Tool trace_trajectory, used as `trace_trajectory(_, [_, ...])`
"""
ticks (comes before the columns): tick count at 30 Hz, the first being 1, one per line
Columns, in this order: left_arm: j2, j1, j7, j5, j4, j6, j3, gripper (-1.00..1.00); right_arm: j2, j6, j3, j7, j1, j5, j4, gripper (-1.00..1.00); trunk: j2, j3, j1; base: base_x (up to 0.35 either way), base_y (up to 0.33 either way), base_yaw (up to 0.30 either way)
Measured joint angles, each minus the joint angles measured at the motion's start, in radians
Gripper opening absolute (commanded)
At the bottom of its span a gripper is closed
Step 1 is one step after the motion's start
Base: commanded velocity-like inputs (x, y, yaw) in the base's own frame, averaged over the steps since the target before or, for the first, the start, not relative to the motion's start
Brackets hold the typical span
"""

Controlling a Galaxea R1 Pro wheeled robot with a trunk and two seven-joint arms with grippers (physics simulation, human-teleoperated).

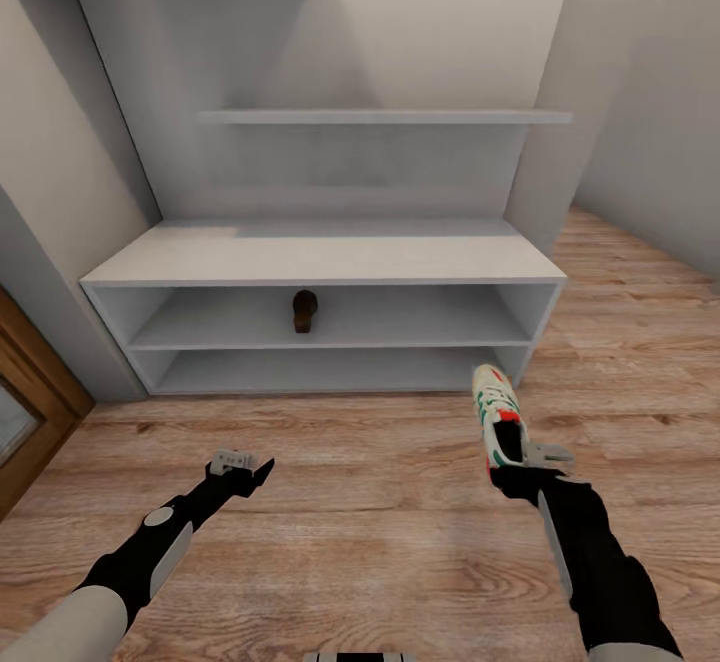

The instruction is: Pick up the two gym shoes and the two sandals from the corridor floor and place them onto the hallstand (shoe rack) in the corridor, making sure they are on the rack and not on the floor. Arrange them so the two gym shoes are next to each other and the two sandals are next to each other.

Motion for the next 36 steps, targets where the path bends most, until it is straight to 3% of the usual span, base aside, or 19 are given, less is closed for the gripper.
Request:
trace_trajectory(4, [0.001, 0.0, 0.001, 0.0, 0.001, -0.001, 0.0, 1.0, 0.0, 0.011, 0.0, 0.0, -0.095, -0.001, 0.019, -1.0, 0.0, 0.0, 0.0, 0.0, 0.0, 0.0])
trace_trajectory(6, [0.001, 0.0, 0.001, 0.0, 0.001, -0.001, 0.0, 1.0, 0.0, 0.023, 0.0, 0.0, -0.17, -0.003, 0.067, -1.0, 0.0, 0.0, 0.0, 0.0, 0.0, 0.0])
trace_trajectory(20, [0.006, 0.0, -0.014, -0.003, 0.034, -0.005, 0.0, 1.0, 0.0, 0.026, 0.0, 0.001, -0.186, 0.0, 0.083, -1.0, 0.0, 0.0, 0.0, 0.111, -0.083, 0.0])
trace_trajectory(22, [0.02, 0.0, -0.075, -0.004, 0.046, -0.012, 0.0, 1.0, 0.0, 0.026, 0.0, 0.001, -0.186, 0.0, 0.083, -1.0, 0.0, 0.0, 0.0, 0.129, -0.103, 0.0])
trace_trajectory(26, [0.053, 0.0, -0.329, -0.005, 0.059, -0.06, 0.0, 1.0, 0.0, 0.026, 0.0, 0.001, -0.186, 0.0, 0.084, -1.0, 0.0, 0.0, 0.0, 0.042, -0.033, 0.0])
trace_trajectory(29, [0.063, 0.0, -0.453, -0.007, 0.065, -0.078, 0.0, 1.0, 0.0, 0.025, 0.0, 0.001, -0.185, 0.0, 0.084, -1.0, 0.0, 0.0, 0.0, 0.011, -0.008, 0.0])
trace_trajectory(34, [0.066, 0.0, -0.512, -0.016, 0.067, -0.086, -0.002, 1.0, 0.001, 0.026, 0.0, 0.001, -0.185, 0.0, 0.084, -1.0, 0.0, 0.0, 0.0, 0.003, -0.002, 0.0])
trace_trajectory(36, [0.066, 0.0, -0.517, -0.037, 0.067, -0.087, -0.002, 1.0, 0.0, 0.025, 0.0, 0.001, -0.185, 0.0, 0.087, -1.0, 0.0, 0.0, 0.0, 0.058, -0.001, 0.0])
